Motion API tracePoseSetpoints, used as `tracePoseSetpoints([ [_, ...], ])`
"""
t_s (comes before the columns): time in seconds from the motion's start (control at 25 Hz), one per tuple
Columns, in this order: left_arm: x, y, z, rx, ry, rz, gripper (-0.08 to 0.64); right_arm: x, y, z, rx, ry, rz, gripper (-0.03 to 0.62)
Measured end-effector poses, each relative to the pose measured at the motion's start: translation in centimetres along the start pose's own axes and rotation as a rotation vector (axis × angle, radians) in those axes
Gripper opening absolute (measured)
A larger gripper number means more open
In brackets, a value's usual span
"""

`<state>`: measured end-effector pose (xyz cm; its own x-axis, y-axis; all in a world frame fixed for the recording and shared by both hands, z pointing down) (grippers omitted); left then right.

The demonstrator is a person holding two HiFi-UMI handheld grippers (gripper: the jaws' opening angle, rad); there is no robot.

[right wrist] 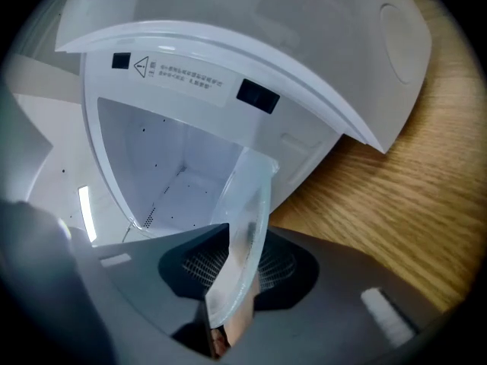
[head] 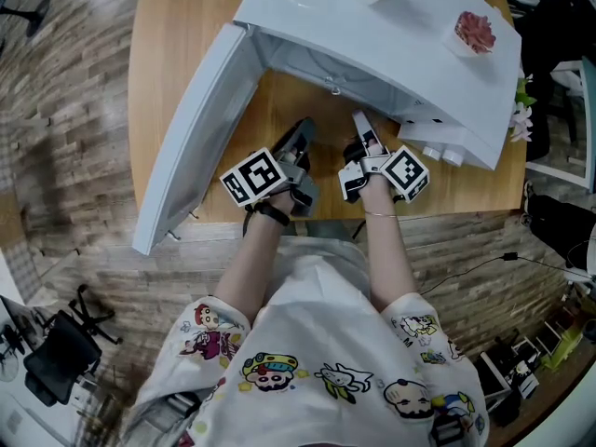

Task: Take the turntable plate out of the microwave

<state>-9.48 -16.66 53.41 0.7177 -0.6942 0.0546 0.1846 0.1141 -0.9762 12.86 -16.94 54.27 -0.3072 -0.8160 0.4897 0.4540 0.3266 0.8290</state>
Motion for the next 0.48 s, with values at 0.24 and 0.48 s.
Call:
tracePoseSetpoints([
  [0.24, 1.5, -1.2, -2.5, -0.006, 0.048, 0.004, 0.166, 0.0, 0.2, 0.0, 0.017, 0.003, -0.011, 0.100],
  [0.48, 2.6, -1.2, -3.5, 0.033, 0.041, -0.013, 0.074, 0.1, 0.2, 0.1, 0.016, 0.008, -0.010, 0.100],
])
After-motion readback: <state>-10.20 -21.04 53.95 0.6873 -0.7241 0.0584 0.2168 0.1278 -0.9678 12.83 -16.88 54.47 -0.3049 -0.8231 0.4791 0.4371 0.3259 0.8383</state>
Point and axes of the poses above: the fingertips, and each gripper's own axes: x forward along the fingers, y to its right, z out of its underside, the point moved 10 cm from there along -x, backward along the fingers, and after that the axes turned 13 degrees about z, right-handed, at the moved point
